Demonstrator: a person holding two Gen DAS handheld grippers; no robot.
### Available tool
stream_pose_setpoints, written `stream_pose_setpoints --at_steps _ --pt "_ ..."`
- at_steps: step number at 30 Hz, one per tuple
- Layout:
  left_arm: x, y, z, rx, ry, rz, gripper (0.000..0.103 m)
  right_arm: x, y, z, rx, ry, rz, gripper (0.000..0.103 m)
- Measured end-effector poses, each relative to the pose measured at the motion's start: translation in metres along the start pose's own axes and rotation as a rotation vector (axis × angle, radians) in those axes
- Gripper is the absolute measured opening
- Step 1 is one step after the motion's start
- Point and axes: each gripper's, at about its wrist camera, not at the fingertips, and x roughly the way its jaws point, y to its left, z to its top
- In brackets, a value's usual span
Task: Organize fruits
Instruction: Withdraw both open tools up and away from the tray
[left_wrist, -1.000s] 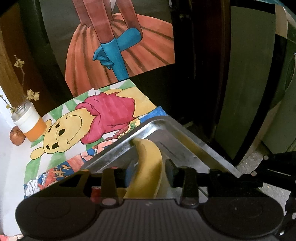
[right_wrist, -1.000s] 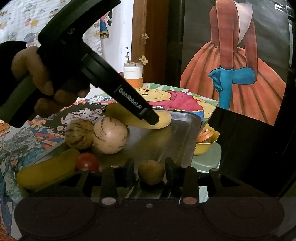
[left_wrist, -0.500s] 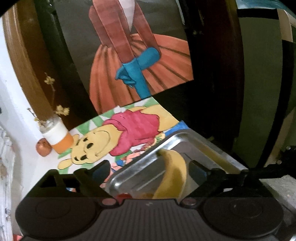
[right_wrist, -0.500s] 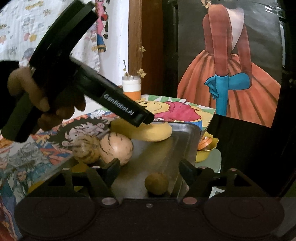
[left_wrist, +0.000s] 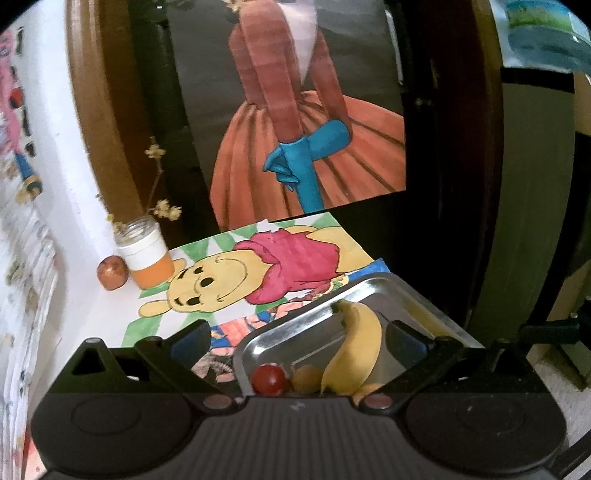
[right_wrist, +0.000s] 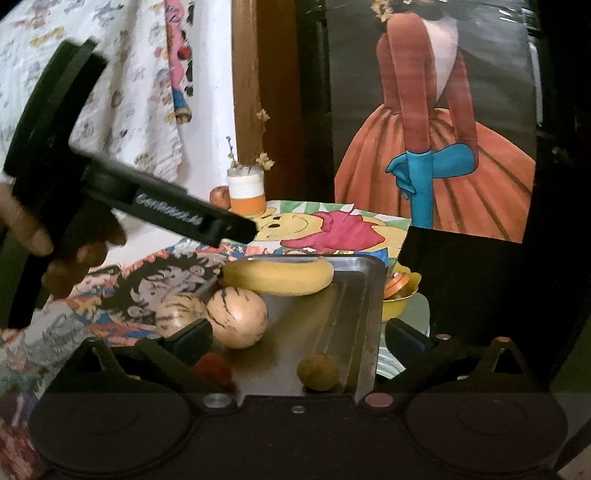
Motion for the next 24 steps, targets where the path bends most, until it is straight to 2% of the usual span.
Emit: stream_pose_setpoints --at_steps 12,16,20,24 --pt "-0.034 0.024 -0.035 -0.137 -0.008 0.089 0.103 -0.019 0.015 0.004 0.029 -0.022 -0.031 0.102" --pt "-0.042 0.028 -0.049 -0.217 -0.003 0.093 0.103 -0.025 0.019 0.007 0.021 -0.035 -0.044 0.102" --pt "-0.051 0.034 -0.070 -0.313 0.010 0.093 0.103 -0.027 0.028 0.005 -0.013 -0.011 -0.053 0.102" --pt "-0.057 0.036 -0.086 -0.373 0.040 0.131 0.103 -0.031 0.035 0.002 -0.022 -0.006 -0.084 0.102"
